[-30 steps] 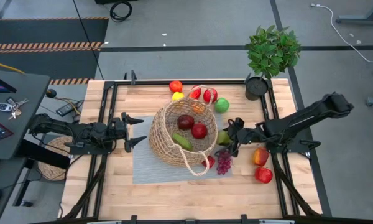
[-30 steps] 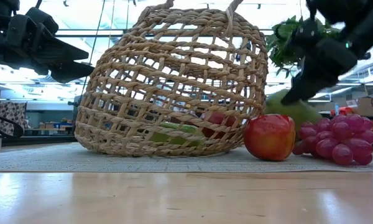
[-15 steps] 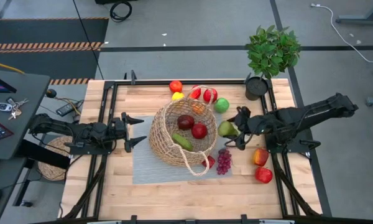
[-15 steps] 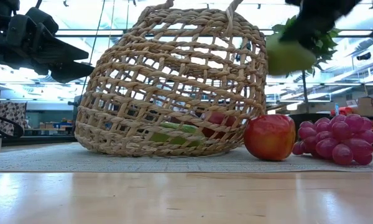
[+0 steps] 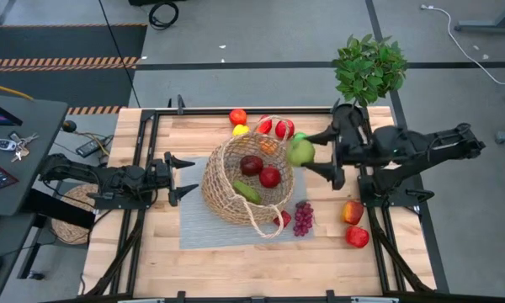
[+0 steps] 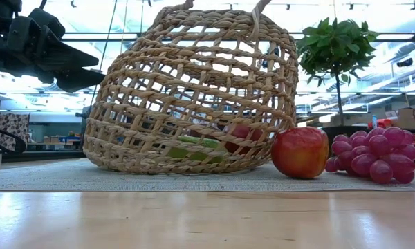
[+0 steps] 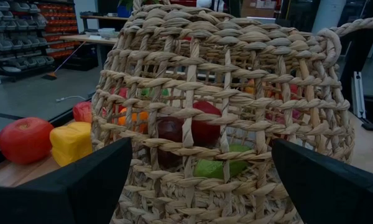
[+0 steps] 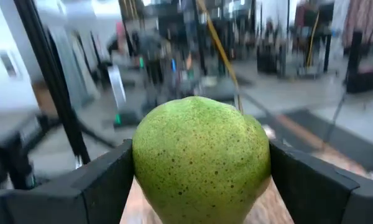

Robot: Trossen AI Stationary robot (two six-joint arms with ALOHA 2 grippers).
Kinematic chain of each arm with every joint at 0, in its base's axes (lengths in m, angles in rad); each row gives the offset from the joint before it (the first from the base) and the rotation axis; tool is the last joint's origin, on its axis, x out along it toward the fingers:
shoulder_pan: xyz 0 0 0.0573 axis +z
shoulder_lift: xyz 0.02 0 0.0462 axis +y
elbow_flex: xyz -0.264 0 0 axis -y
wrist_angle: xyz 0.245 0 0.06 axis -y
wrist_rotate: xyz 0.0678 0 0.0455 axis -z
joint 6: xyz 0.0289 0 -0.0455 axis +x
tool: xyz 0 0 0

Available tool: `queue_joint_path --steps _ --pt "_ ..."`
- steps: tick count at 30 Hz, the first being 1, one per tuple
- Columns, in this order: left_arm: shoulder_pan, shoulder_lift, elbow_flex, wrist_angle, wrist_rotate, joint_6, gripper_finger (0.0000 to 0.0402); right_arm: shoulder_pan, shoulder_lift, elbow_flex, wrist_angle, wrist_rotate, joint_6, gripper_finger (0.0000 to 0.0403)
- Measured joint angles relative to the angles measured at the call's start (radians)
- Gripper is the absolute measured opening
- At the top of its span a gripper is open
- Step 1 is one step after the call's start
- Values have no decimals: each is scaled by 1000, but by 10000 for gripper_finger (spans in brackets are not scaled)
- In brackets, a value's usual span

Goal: Build produce basket
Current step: Put the green pear into the mesh basket

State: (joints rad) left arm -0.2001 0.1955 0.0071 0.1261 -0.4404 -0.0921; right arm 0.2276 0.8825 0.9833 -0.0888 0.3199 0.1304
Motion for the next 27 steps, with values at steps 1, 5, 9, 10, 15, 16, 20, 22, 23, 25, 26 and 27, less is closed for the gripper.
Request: queue_joint_path --steps 1,5,9,10,15,16,20,22,23,25,26,27 --pt "0 0 0 0 0 0 394 0 0 0 39 0 -3 351" --pt "0 0 0 0 0 0 394 0 0 0 135 0 -42 351" --pt "0 0 0 0 0 0 394 0 1 0 141 1 -85 351" --pt "0 0 0 0 0 0 394 0 1 0 142 5 -99 351" --pt "0 0 0 0 0 0 394 -3 12 0 149 8 -220 351" --pt "0 0 0 0 0 0 394 -3 16 0 159 10 -253 351" --pt "0 0 0 -2 0 0 394 -3 27 0 171 11 -404 351" --pt "0 0 0 0 0 0 394 -2 37 0 167 11 -483 351" --pt "0 0 0 -2 0 0 394 -3 45 0 169 11 -523 351" --pt "0 0 0 -2 0 0 394 -3 62 0 169 12 -609 351" --pt "0 0 0 -2 0 0 394 -3 74 0 171 16 -651 351" --pt "0 0 0 -3 0 0 394 -3 87 0 175 30 -692 351"
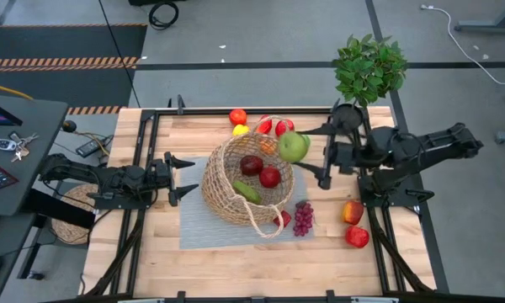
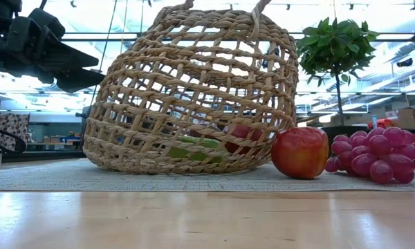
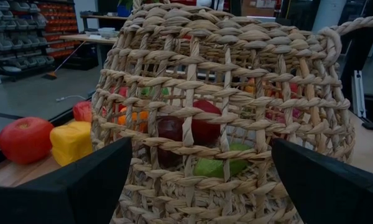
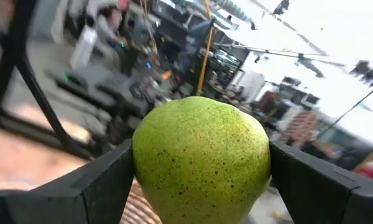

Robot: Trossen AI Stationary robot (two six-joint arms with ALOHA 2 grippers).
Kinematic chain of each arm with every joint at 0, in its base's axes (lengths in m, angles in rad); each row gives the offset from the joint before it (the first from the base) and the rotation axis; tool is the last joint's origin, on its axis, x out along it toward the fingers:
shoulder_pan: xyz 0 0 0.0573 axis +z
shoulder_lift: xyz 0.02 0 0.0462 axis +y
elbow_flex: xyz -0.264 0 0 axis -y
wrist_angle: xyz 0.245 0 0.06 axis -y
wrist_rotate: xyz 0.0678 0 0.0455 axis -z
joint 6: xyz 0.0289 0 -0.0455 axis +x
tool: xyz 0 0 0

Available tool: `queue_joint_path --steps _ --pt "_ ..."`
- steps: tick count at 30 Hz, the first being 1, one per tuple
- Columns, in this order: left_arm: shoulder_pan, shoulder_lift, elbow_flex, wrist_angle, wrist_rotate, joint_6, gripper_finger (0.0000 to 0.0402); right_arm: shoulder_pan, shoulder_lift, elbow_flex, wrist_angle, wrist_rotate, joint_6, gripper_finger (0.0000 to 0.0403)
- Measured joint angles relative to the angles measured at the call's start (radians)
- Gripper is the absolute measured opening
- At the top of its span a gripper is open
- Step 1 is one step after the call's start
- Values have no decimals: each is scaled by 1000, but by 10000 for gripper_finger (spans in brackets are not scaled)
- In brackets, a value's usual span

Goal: Build produce basket
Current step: Put the green pear into the mesh basket

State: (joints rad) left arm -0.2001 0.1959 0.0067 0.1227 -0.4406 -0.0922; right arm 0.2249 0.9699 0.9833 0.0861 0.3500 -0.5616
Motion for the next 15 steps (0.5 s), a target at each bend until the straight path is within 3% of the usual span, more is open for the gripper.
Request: queue_joint_path --steps 9,15 --pt "0 0 0 1 0 0 394 19 151 0 106 235 -349 351" --pt "0 0 0 1 0 0 394 43 264 0 259 338 -568 351"
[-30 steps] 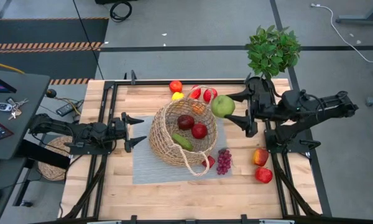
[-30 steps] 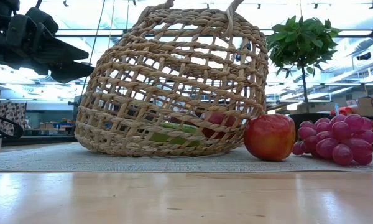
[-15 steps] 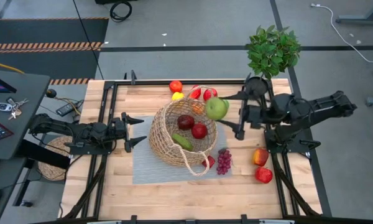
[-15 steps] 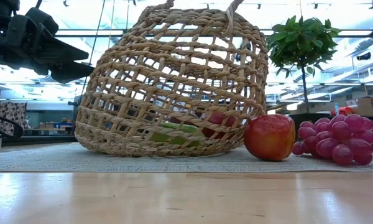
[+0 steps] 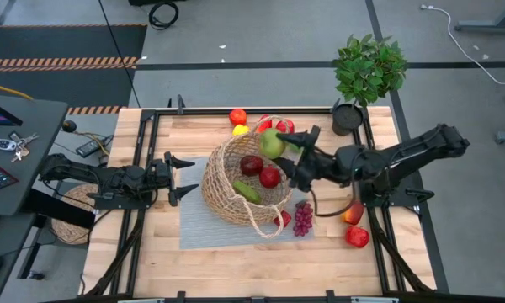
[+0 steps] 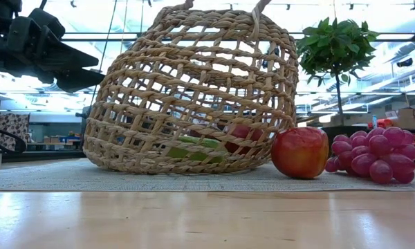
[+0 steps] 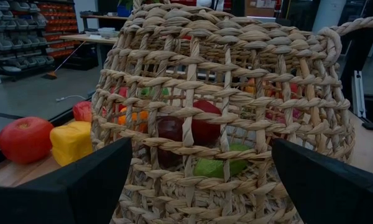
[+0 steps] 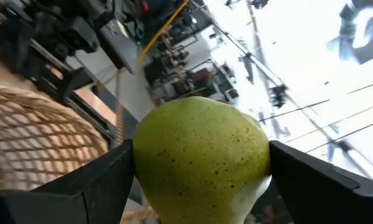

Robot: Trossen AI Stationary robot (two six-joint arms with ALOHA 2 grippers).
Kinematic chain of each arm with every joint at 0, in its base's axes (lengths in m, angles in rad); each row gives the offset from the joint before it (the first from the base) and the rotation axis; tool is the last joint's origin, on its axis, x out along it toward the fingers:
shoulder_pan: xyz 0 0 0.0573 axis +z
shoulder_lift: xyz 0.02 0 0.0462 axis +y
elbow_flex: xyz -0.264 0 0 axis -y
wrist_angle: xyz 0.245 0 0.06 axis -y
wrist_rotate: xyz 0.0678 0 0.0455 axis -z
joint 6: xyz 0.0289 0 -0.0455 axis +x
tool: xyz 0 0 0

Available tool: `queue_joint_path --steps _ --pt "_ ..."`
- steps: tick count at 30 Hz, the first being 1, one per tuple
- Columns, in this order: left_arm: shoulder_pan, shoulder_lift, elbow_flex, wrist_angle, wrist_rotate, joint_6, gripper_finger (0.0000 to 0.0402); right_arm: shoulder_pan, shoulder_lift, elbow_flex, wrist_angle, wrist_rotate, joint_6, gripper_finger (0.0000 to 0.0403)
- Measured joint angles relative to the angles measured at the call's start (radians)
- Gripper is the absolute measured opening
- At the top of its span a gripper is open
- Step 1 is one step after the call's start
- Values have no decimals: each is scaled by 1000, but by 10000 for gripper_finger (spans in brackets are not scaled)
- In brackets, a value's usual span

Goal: Build produce basket
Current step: Put the green pear into the mesh basket

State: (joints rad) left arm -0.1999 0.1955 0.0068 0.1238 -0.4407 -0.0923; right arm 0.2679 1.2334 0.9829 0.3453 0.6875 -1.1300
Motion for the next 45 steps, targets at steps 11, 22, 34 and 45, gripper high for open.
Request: queue_joint_path --steps 11,22,34,45 --pt "0 0 0 0 0 0 394 11 143 0 158 28 -331 353" --pt "0 0 0 0 0 0 394 14 252 0 255 10 -593 354" --pt "0 0 0 0 0 0 394 15 255 0 268 -19 -642 354" --pt "0 0 0 0 0 0 394 5 255 0 290 -24 -529 354"
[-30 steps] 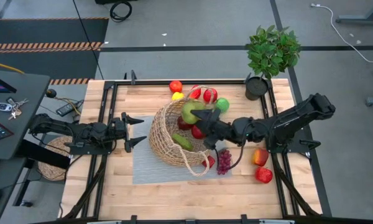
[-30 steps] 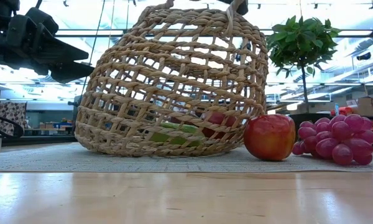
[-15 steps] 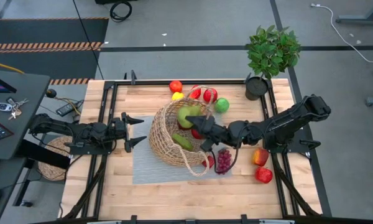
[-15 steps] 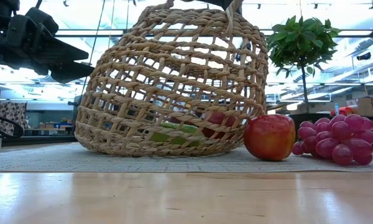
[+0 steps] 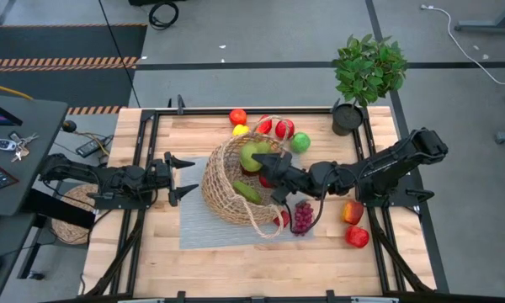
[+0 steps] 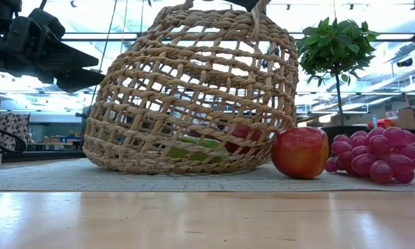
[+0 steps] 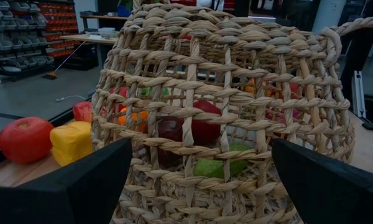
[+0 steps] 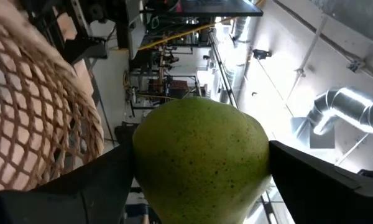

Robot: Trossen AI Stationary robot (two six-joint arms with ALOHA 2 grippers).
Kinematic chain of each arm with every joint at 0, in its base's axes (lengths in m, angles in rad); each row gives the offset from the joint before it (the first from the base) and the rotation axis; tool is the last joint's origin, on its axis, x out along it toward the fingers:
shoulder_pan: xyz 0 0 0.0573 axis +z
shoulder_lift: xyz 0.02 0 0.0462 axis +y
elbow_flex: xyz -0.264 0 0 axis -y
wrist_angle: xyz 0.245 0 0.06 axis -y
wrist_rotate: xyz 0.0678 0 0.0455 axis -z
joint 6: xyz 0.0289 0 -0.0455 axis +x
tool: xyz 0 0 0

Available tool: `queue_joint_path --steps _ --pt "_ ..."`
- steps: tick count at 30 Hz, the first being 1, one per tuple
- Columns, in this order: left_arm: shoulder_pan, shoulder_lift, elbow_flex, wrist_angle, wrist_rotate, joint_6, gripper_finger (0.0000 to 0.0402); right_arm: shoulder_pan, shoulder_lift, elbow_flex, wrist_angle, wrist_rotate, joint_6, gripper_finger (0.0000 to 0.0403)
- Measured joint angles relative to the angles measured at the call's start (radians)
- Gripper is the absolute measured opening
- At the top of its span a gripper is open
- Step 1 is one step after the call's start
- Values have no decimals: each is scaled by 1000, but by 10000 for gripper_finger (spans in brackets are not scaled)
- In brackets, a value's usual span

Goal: Build produce basket
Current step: Put the green pear into the mesh basket

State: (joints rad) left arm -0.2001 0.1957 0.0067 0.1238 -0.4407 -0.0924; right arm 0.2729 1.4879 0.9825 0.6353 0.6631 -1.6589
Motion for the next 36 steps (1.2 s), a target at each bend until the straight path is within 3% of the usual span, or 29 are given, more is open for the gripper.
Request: queue_joint_path --steps 7,18,36 --pt "0 0 0 0 0 0 394 -28 -10 0 7 -18 124 354" --pt "0 0 0 -1 0 0 394 -129 -96 0 -8 -197 539 354" --pt "0 0 0 -1 0 0 394 -246 -132 -1 -211 -215 1247 354"
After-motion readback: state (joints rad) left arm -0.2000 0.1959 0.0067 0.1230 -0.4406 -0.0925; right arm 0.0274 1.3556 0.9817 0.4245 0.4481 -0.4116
